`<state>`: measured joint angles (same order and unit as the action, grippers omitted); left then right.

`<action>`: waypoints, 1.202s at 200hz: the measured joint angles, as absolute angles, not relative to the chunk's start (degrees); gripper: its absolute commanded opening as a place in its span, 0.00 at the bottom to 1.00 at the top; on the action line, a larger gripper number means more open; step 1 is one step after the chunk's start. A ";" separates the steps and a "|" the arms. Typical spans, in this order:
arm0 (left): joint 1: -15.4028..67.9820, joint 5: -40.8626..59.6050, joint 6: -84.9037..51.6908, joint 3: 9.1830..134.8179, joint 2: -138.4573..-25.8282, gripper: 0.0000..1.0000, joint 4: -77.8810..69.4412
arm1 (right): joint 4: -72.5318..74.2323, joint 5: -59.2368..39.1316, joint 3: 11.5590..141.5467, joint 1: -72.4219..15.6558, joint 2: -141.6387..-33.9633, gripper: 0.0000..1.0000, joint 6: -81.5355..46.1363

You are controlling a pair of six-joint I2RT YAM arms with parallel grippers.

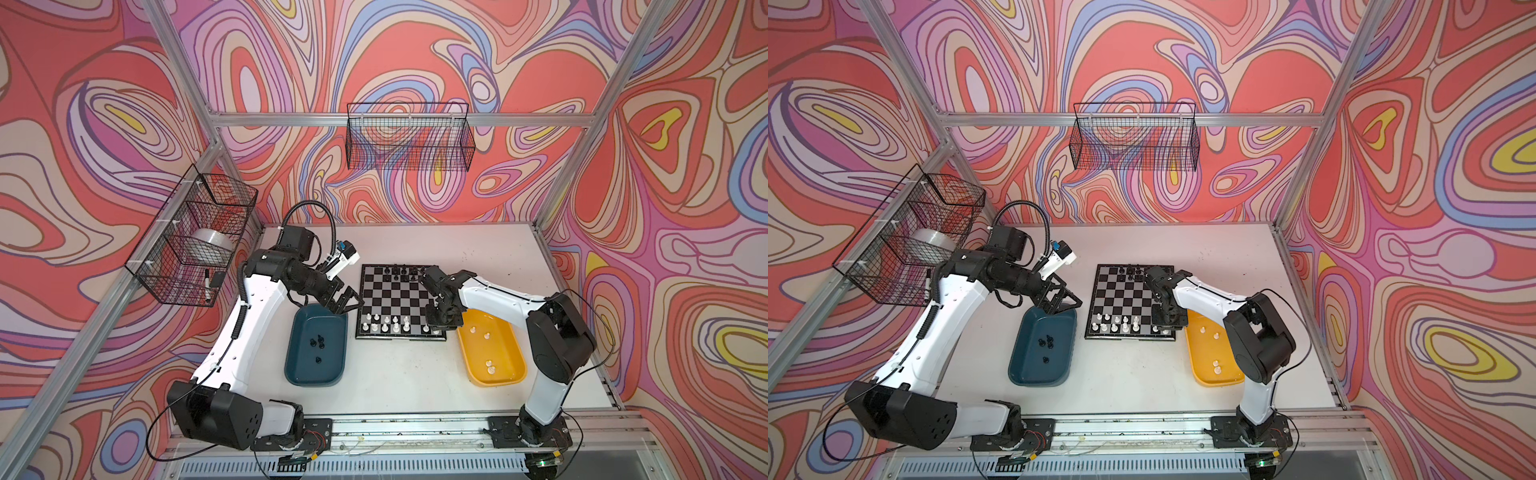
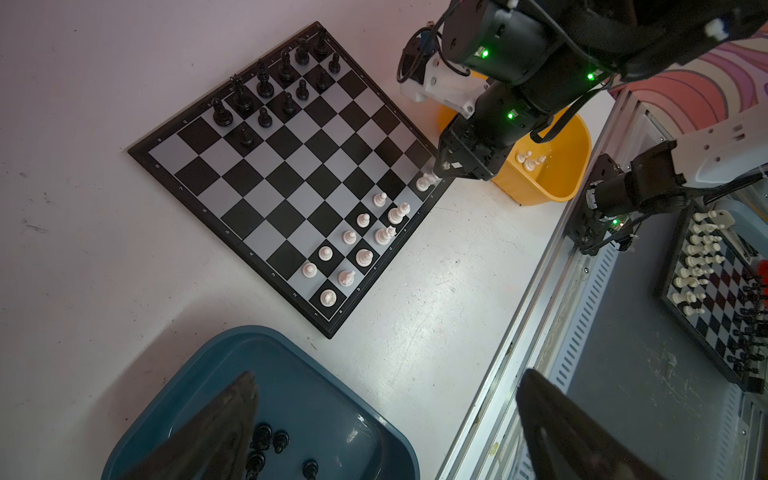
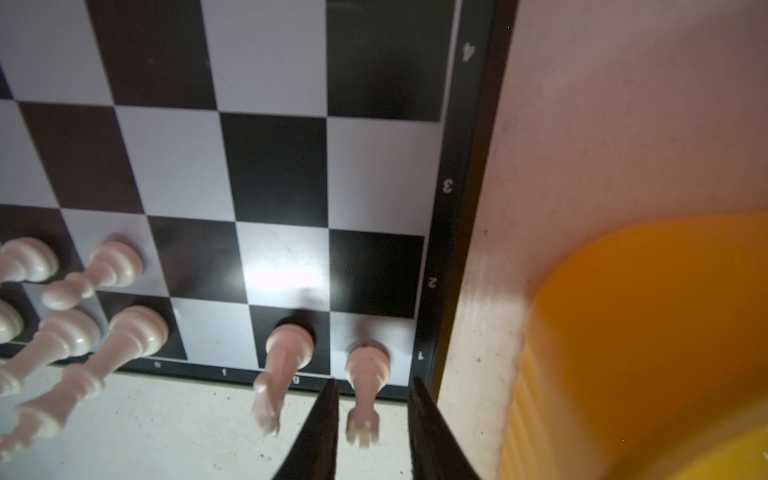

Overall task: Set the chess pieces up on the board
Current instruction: 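Lower the white pawn onto the corner square beside the other white pawns, then open the right gripper and move it back over the yellow tray, then lower the right gripper onto a tray pawn while the left arm shifts toward the board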

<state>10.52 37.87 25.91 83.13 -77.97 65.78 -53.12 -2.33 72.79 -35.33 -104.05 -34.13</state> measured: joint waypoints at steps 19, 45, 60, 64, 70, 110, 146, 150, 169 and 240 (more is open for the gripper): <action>10.52 37.87 25.91 83.13 -77.97 0.98 65.78 | -53.58 -2.33 73.34 -35.33 -103.98 0.31 -34.11; 10.52 37.85 25.91 83.13 -77.97 0.98 65.78 | -54.30 -2.33 74.41 -35.33 -103.72 0.32 -34.06; 10.52 37.85 25.91 83.13 -77.97 0.98 65.78 | -54.94 -2.28 75.07 -35.40 -103.39 0.32 -34.02; 10.52 37.85 25.91 83.13 -77.97 0.98 65.78 | -55.02 -2.20 75.22 -35.42 -103.33 0.33 -34.00; 10.52 37.82 25.91 83.13 -77.97 0.98 65.78 | -55.13 -2.13 75.37 -35.46 -103.28 0.33 -33.98; 10.52 37.71 25.93 83.13 -77.95 0.98 65.78 | -56.99 -1.41 76.18 -36.10 -101.12 0.33 -33.93; 10.52 37.60 25.96 83.13 -77.95 0.98 65.80 | -58.46 -0.67 76.34 -36.27 -96.62 0.32 -34.26; 10.52 37.63 25.96 83.13 -77.95 0.98 65.80 | -58.67 -0.60 76.34 -36.29 -95.98 0.32 -34.46; 10.52 37.65 26.24 83.13 -77.95 0.98 65.80 | -59.90 0.47 75.94 -36.36 -91.77 0.31 -35.46; 13.26 37.45 28.51 85.89 -78.26 0.98 67.13 | -67.77 5.30 61.52 -36.27 -75.22 0.30 -43.97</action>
<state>13.26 37.45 28.51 85.89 -78.26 67.13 -67.77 5.30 61.52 -36.27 -75.22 -43.97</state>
